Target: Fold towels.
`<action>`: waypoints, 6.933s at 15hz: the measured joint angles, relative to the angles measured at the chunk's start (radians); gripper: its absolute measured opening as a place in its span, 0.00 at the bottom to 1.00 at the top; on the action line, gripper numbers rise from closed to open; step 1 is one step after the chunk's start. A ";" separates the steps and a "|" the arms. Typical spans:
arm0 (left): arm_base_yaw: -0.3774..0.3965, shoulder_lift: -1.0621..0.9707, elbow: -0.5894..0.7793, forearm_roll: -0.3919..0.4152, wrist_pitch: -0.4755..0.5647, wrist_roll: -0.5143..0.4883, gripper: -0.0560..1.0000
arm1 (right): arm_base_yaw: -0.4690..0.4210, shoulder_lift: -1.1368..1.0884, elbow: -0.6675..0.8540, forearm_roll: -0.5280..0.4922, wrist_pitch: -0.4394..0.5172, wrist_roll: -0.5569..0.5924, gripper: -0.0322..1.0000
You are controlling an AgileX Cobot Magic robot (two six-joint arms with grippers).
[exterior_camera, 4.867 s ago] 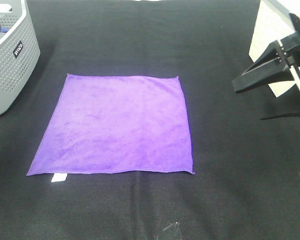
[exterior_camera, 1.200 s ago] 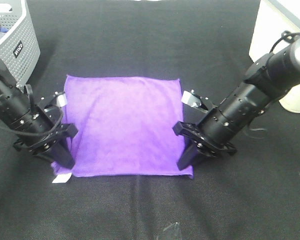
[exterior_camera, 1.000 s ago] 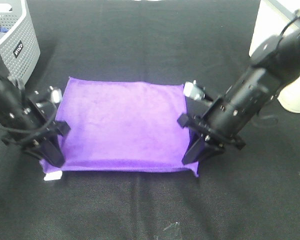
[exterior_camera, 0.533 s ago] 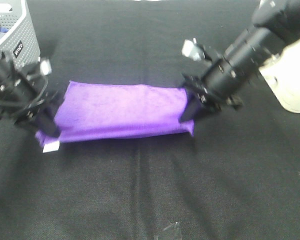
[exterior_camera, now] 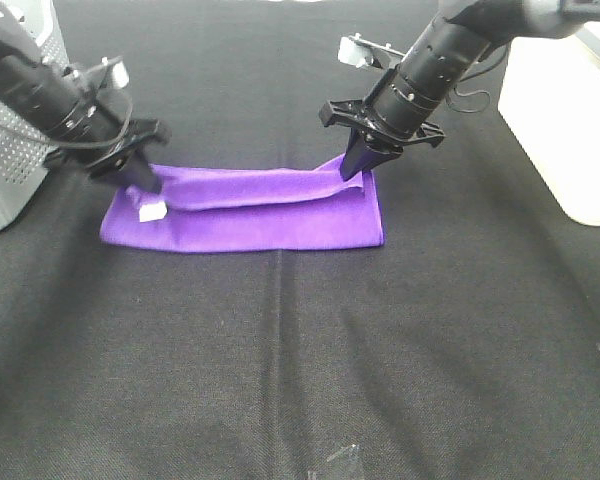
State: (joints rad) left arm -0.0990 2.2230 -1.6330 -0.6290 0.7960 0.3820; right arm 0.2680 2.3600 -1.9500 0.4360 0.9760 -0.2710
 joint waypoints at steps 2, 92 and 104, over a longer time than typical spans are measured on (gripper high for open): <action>0.000 0.031 -0.053 -0.034 -0.032 0.000 0.05 | -0.020 0.024 -0.033 -0.002 -0.047 0.024 0.04; -0.398 0.367 -0.670 -0.211 -0.009 0.010 0.74 | -0.053 -0.524 -0.009 -0.154 0.245 0.079 0.81; -0.107 0.004 -0.670 0.424 0.413 -0.233 0.75 | -0.053 -0.719 0.032 -0.396 0.246 0.233 0.80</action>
State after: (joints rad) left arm -0.2060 2.2270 -2.3030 -0.2050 1.2090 0.1490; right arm 0.2150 1.6410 -1.9180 0.0400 1.2220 -0.0380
